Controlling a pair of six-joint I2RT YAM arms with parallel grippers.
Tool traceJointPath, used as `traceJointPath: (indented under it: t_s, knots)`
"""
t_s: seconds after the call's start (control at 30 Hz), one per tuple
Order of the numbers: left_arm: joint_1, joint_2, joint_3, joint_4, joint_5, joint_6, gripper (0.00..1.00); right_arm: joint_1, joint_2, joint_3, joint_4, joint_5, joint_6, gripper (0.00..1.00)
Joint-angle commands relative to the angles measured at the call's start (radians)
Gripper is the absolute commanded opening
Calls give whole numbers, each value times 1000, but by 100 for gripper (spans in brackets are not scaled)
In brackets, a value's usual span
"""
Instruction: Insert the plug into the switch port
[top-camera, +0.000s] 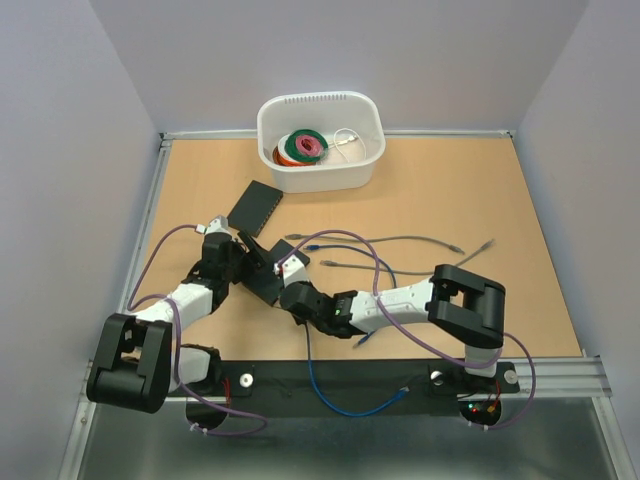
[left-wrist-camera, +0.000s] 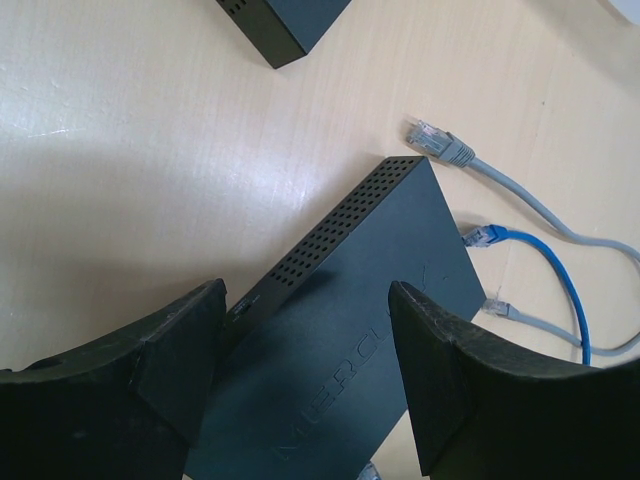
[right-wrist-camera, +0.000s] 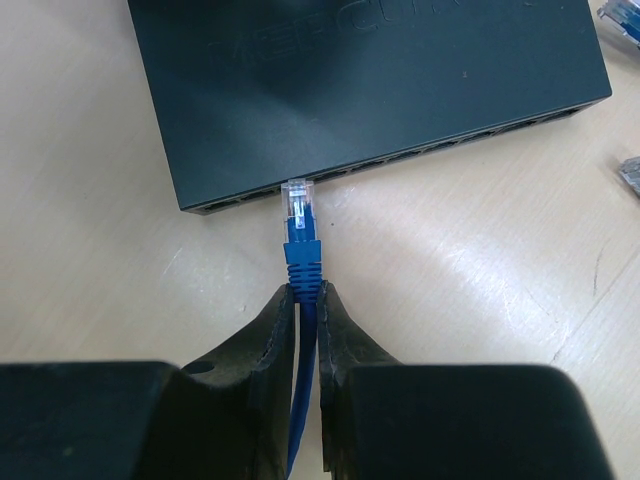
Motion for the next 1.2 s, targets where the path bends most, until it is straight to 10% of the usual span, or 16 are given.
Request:
traceJointPath:
  t_s: [0.0, 1.17]
  knots:
    - [-10, 18, 5, -13, 25, 9, 76, -3, -57, -7, 54, 20, 21, 0]
    - [-10, 28, 6, 1, 31, 18, 76, 18, 21, 17, 14, 2, 29, 1]
